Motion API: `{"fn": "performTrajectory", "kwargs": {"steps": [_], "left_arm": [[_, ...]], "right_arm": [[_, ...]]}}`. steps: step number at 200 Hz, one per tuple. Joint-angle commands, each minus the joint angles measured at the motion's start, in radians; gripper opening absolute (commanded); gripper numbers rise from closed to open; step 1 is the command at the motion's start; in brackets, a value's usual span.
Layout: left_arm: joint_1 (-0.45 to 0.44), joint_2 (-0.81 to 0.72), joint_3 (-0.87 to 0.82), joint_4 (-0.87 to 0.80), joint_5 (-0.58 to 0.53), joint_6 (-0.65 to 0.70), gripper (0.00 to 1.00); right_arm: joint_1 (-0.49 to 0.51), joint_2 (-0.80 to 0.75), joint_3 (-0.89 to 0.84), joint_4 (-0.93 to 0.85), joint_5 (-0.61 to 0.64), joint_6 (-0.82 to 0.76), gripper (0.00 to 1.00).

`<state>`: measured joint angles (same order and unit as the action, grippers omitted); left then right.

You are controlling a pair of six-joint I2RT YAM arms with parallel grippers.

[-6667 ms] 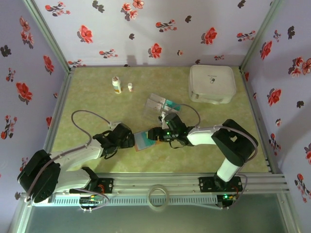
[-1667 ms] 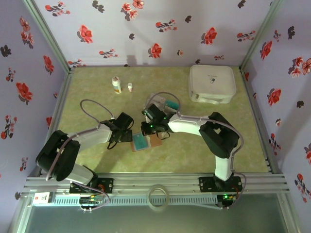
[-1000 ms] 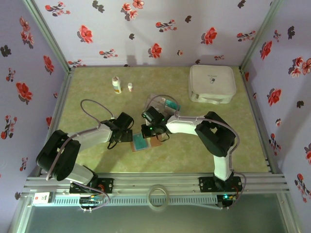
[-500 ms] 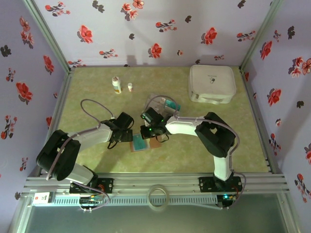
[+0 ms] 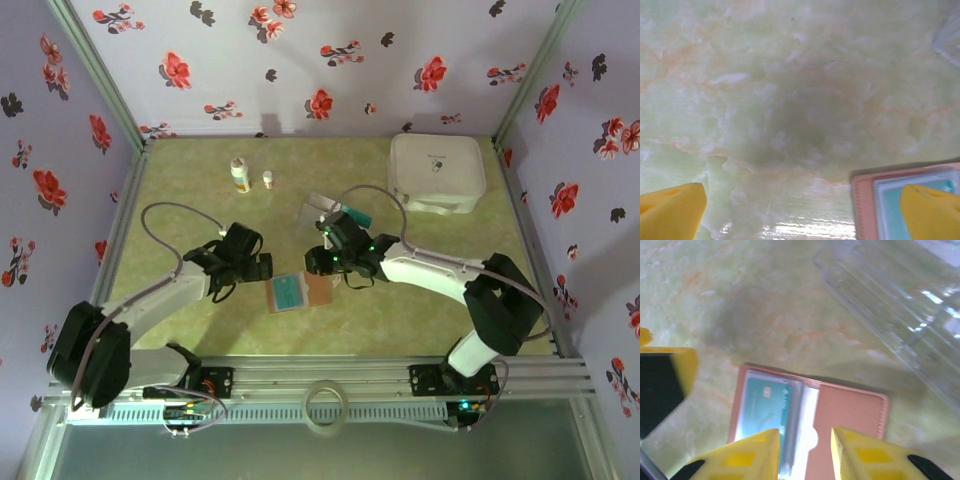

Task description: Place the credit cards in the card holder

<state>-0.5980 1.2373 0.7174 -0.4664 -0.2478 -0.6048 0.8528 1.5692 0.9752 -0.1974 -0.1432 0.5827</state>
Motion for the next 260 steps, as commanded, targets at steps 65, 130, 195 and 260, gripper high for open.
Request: {"fn": "performTrajectory", "kwargs": {"steps": [65, 130, 195, 260], "left_arm": [[-0.002, -0.056, -0.108, -0.113, 0.051, -0.035, 1.0], [-0.033, 0.015, -0.11, -0.094, 0.049, -0.038, 1.0], [-0.057, 0.076, -0.118, -0.062, 0.045, -0.039, 1.0], [-0.069, 0.099, -0.121, -0.041, 0.042, -0.042, 1.0]], "right_arm": [[0.069, 0.06, -0.044, 0.007, -0.024, 0.012, 0.05], [0.121, 0.154, -0.005, 0.047, -0.03, 0.038, 0.02], [0.143, 0.216, 0.032, 0.065, -0.039, 0.054, 0.02], [0.164, 0.26, 0.072, 0.057, -0.048, 0.055, 0.02]]}}
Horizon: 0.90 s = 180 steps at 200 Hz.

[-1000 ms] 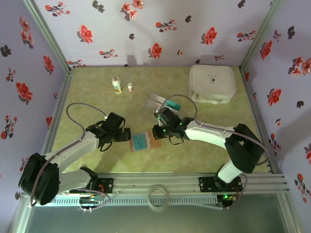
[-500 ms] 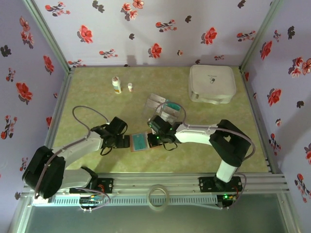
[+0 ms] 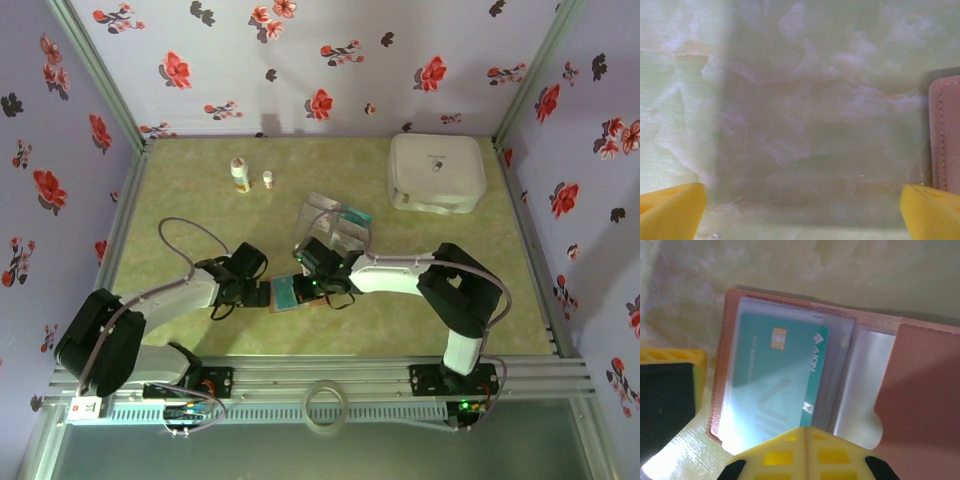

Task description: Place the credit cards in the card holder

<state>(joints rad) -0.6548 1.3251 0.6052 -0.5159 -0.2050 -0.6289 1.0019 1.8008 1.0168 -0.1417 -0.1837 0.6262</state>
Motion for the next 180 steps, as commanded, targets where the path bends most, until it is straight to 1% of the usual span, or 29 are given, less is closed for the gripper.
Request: {"fn": "performTrajectory", "kwargs": {"steps": [1, 66, 85, 100, 114, 141, 175, 180], "left_arm": [[-0.011, 0.012, -0.009, 0.009, -0.001, -0.018, 1.0], [-0.023, 0.023, -0.01, 0.021, 0.0, -0.026, 1.0], [-0.022, 0.02, -0.007, 0.019, -0.003, -0.026, 1.0], [-0.021, 0.011, 0.0, 0.006, -0.016, -0.025, 1.0], [-0.019, -0.008, 0.009, -0.006, -0.023, -0.026, 1.0], [-0.018, -0.058, 0.028, -0.018, -0.022, -0.027, 1.0], [-0.021, -0.141, 0.015, 0.047, 0.037, -0.014, 1.0], [-0.02, -0.154, 0.01, 0.068, 0.048, -0.01, 1.0]], "right_arm": [[0.015, 0.028, 0.032, 0.002, -0.008, 0.012, 0.02], [0.029, 0.046, 0.06, 0.006, -0.022, 0.018, 0.02], [0.029, 0.014, 0.061, -0.009, -0.009, 0.011, 0.02], [0.025, -0.03, 0.054, -0.03, 0.013, 0.003, 0.05], [0.015, -0.08, 0.038, -0.051, 0.039, -0.004, 0.11], [-0.028, -0.197, -0.024, -0.084, 0.093, -0.011, 0.29], [-0.122, -0.325, -0.124, -0.115, 0.14, -0.015, 0.49], [-0.135, -0.337, -0.139, -0.116, 0.143, -0.016, 0.5]]}}
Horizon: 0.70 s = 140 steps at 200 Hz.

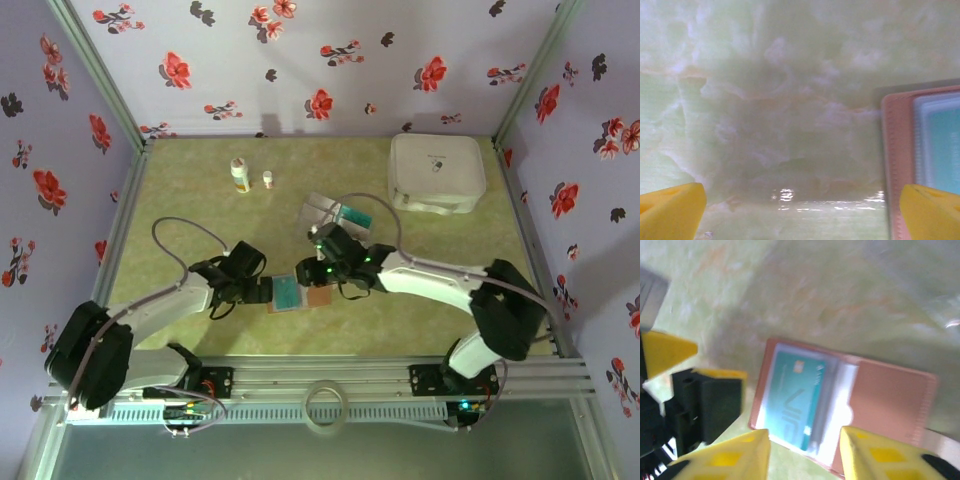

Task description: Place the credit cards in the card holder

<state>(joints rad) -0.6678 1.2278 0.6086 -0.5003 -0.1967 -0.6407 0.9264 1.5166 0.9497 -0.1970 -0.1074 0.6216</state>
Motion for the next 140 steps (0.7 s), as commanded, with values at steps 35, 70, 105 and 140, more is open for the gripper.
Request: {"fn": "performTrajectory", "kwargs": {"steps": [35, 70, 105, 140], "left_arm": [[-0.009, -0.098, -0.055, 0.215, 0.149, -0.019, 1.0], [-0.009, -0.052, -0.095, 0.354, 0.219, -0.068, 1.0], [-0.009, -0.009, -0.104, 0.411, 0.244, -0.088, 1.0], [-0.01, 0.033, -0.107, 0.458, 0.272, -0.097, 1.0]], "right_arm": [[-0.123, -0.071, -0.13, -0.061, 0.091, -0.021, 0.52], [-0.132, -0.015, -0.127, -0.026, 0.072, -0.025, 0.47], [-0.135, 0.04, -0.127, 0.008, 0.055, -0.022, 0.31], [-0.134, 0.047, -0.156, 0.04, 0.037, -0.011, 0.07]]}}
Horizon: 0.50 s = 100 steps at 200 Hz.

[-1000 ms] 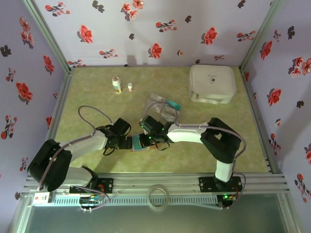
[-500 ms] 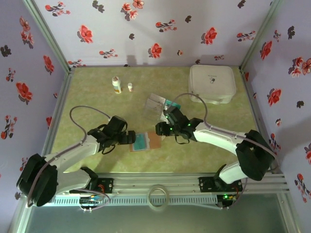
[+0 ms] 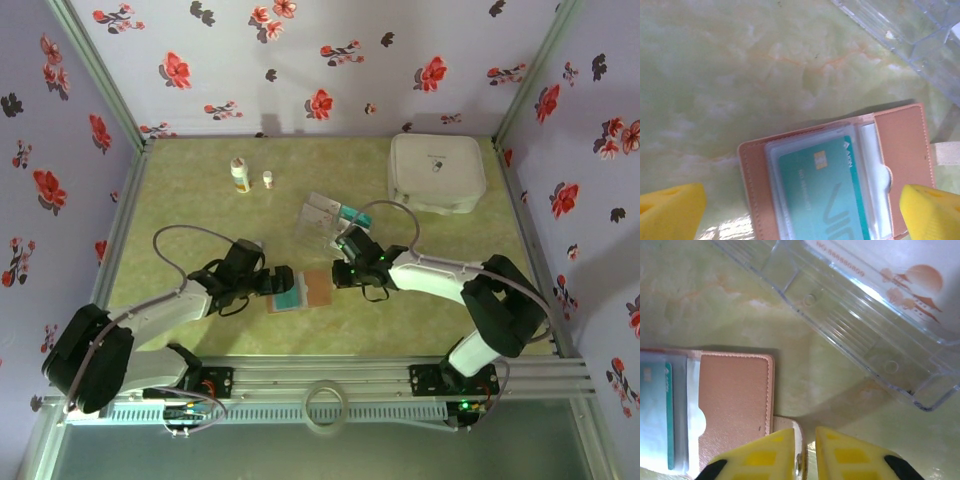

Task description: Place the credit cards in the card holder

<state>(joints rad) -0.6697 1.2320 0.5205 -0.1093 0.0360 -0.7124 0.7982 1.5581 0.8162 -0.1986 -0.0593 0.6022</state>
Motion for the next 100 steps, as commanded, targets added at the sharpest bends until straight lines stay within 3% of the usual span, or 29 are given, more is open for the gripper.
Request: {"fn": "performTrajectory", "kwargs": {"steps": [1, 39, 100], "left_arm": [[-0.008, 0.031, -0.019, 0.068, 0.04, -0.027, 1.0], [-0.011, 0.092, -0.017, 0.095, 0.052, -0.033, 1.0], [-0.02, 0.147, -0.005, 0.106, 0.056, -0.02, 1.0]], "right_arm": [[-0.006, 0.005, -0.024, 0.043, -0.011, 0.009, 0.07], [-0.006, -0.003, -0.05, 0.066, -0.025, 0.026, 0.0], [-0.006, 0.006, -0.067, 0.103, -0.043, 0.047, 0.0]]}}
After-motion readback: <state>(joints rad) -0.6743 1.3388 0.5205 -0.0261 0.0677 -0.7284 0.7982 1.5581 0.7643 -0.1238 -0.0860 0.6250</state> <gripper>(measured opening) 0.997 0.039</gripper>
